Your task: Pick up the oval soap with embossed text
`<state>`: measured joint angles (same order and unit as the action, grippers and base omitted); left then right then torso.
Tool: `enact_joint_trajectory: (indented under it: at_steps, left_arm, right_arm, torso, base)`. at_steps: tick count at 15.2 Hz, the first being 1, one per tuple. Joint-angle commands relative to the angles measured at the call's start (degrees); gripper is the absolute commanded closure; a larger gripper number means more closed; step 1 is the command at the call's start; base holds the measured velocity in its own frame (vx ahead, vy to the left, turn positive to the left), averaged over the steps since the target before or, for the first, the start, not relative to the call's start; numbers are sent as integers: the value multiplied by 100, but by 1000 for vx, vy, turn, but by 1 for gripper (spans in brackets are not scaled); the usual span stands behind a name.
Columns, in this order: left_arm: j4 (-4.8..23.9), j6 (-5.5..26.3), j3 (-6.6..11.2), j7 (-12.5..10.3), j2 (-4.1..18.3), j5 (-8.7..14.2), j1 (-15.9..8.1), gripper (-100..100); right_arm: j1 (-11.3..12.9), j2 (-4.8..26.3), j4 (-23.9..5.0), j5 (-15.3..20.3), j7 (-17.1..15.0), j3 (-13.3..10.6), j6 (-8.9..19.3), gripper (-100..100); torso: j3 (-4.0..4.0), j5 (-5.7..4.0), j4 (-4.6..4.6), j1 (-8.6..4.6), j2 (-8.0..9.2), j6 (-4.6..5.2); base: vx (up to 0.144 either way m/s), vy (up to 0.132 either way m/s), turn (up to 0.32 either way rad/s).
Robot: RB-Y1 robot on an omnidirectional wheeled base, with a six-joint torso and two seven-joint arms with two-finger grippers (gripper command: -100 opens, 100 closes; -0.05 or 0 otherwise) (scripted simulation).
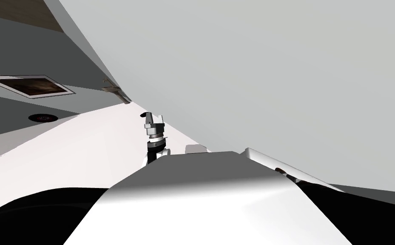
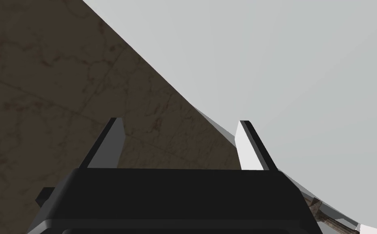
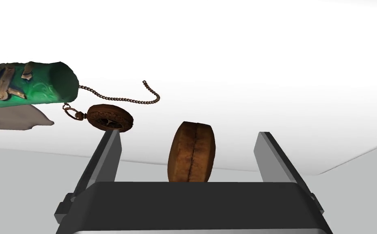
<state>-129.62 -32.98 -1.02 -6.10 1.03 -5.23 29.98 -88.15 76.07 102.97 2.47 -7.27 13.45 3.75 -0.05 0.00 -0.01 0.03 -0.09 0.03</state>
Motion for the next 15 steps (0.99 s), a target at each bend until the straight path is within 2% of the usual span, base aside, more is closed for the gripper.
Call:
enact_joint_trajectory:
  at_steps: [1, 2, 3, 7, 8, 14, 15]
  left_arm:
    - [0, 0, 0, 0, 0, 0, 0, 0]
    - [0, 0, 0, 0, 0, 0, 0, 0]
    - [0, 0, 0, 0, 0, 0, 0, 0]
    - [0, 0, 0, 0, 0, 0, 0, 0]
    - [0, 0, 0, 0, 0, 0, 0, 0]
    - [0, 0, 0, 0, 0, 0, 0, 0]
    - [0, 0, 0, 0, 0, 0, 0, 0]
  right_arm:
    - [201, -62, -92, 25, 42, -188, 8, -100]
    - [85, -30, -37, 12, 18, -79, 3, -100]
    - [105, -36, -47, 14, 25, -100, 4, 100]
    - [105, -36, -43, 13, 24, -98, 1, 100]
    - [-102, 61, 60, -20, -28, 98, 15, 100]
    - [-557, 247, 288, -88, -134, 528, 25, 100]
    - [-451, 201, 233, -68, -104, 425, 22, 100]
  torso:
    - [0, 0, 0, 0, 0, 0]
    - [0, 0, 0, 1, 0, -1]
    - [0, 1, 0, 2, 1, -1]
    - [1, -1, 0, -2, 3, 0]
    - [1, -1, 0, -2, 3, 0]
    - [4, 4, 0, 6, 9, 1]
    - [4, 4, 1, 8, 9, 1]
  base:
    - [8, -1, 19]
    - [0, 0, 0]
    - [0, 0, 0]
    - [0, 0, 0]
    - [-5, -2, -19]
    - [-14, 7, -35]
    - [-8, 9, -13]
